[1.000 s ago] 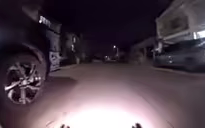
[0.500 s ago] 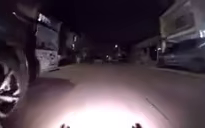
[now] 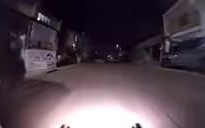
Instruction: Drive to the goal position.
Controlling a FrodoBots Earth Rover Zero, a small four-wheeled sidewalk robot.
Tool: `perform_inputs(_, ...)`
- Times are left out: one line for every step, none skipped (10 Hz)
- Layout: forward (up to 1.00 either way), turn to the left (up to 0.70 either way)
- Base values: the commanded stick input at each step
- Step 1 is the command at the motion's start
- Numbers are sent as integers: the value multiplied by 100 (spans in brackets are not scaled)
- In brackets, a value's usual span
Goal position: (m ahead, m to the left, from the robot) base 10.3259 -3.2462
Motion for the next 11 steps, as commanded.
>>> perform_inputs(85, 0)
perform_inputs(85, 0)
perform_inputs(85, 0)
perform_inputs(85, 0)
perform_inputs(85, 0)
perform_inputs(85, 0)
perform_inputs(85, 0)
perform_inputs(85, 0)
perform_inputs(85, 0)
perform_inputs(85, 0)
perform_inputs(85, 0)
